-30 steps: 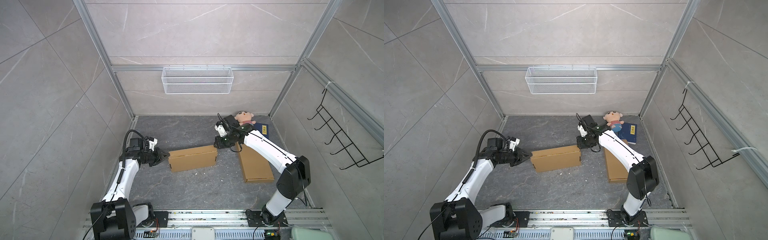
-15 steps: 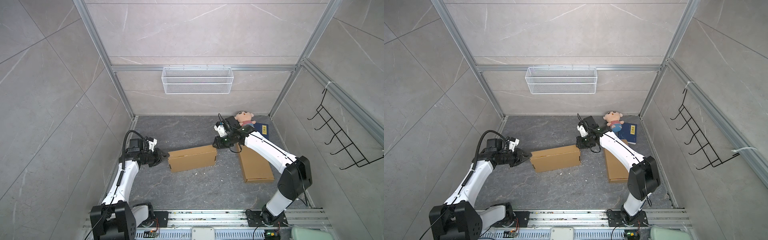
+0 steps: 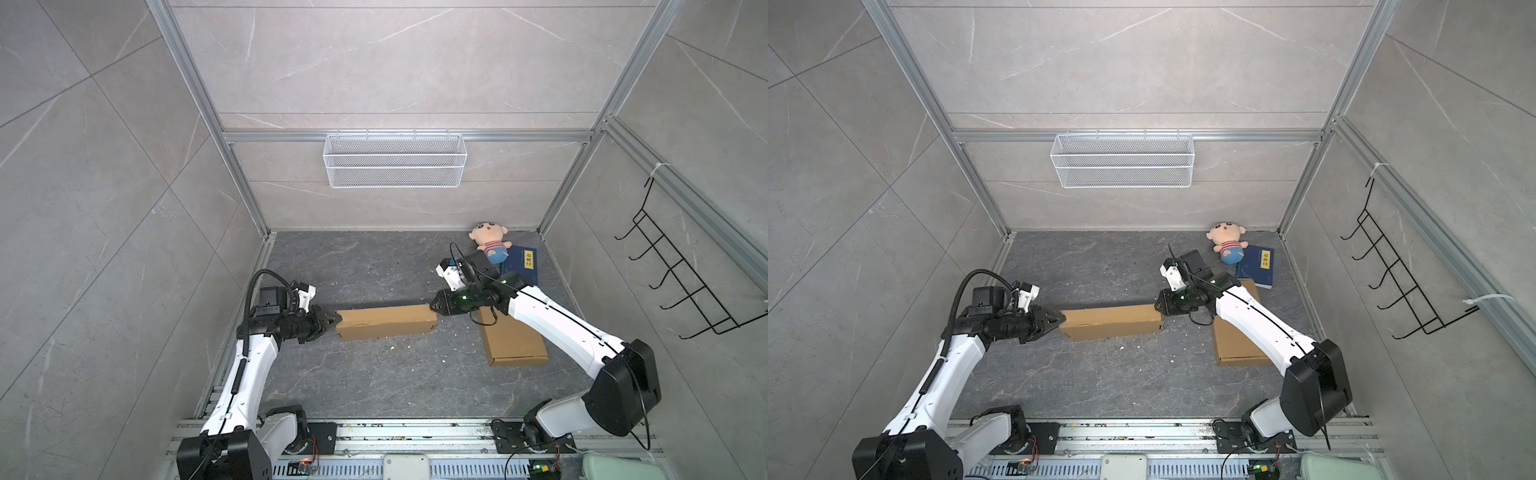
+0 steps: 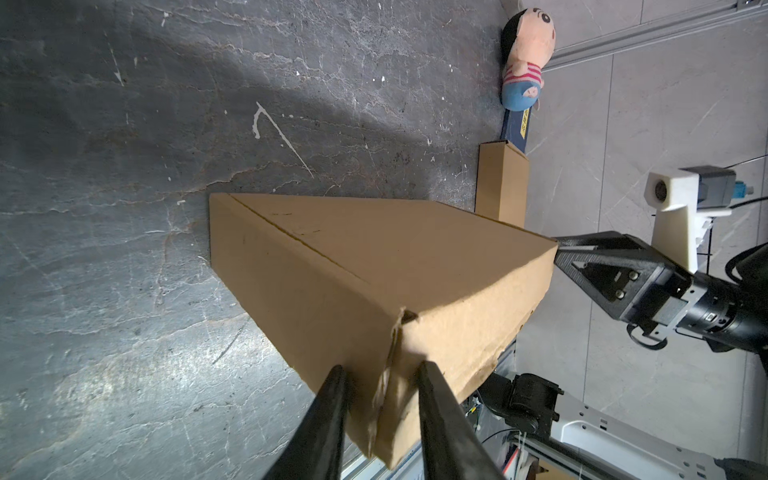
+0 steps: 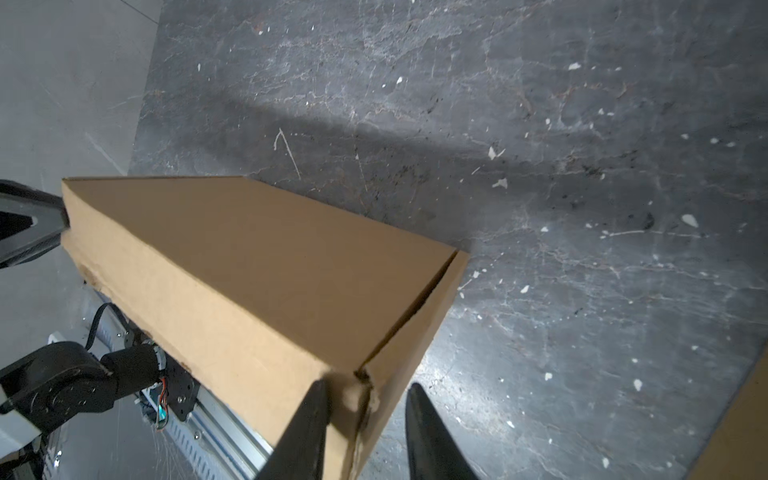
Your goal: Fold the paper box
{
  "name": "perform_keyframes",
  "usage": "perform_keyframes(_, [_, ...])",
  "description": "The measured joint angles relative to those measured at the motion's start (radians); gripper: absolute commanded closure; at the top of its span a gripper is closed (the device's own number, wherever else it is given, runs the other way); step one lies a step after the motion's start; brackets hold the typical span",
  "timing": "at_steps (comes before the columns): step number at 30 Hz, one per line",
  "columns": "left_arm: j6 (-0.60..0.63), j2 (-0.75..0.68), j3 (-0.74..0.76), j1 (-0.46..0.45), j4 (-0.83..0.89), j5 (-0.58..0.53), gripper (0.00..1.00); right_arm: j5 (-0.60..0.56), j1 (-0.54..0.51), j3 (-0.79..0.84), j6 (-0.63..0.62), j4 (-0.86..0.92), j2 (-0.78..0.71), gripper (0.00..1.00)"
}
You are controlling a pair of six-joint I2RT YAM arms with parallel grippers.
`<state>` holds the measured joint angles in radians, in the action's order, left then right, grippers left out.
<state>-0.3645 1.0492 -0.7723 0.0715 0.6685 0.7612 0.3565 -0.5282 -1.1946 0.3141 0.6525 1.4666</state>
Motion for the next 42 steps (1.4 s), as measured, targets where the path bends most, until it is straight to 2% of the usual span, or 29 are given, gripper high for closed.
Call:
perform_keyframes(14, [-0.06, -0.077, 0.051, -0.006, -0.016, 0.003, 0.49, 0.023, -0.008, 0.066, 0.057, -0.052, -0.044, 0.63])
perform_keyframes(32, [-0.05, -0.099, 0.047, -0.006, 0.039, -0.013, 0.3, 0.042, -0.042, 0.111, 0.121, -0.104, -0.04, 0.43])
perform_keyframes(42, [-0.035, -0.117, 0.032, -0.017, 0.08, -0.022, 0.24, 0.032, -0.055, 0.16, 0.13, -0.085, -0.027, 0.4])
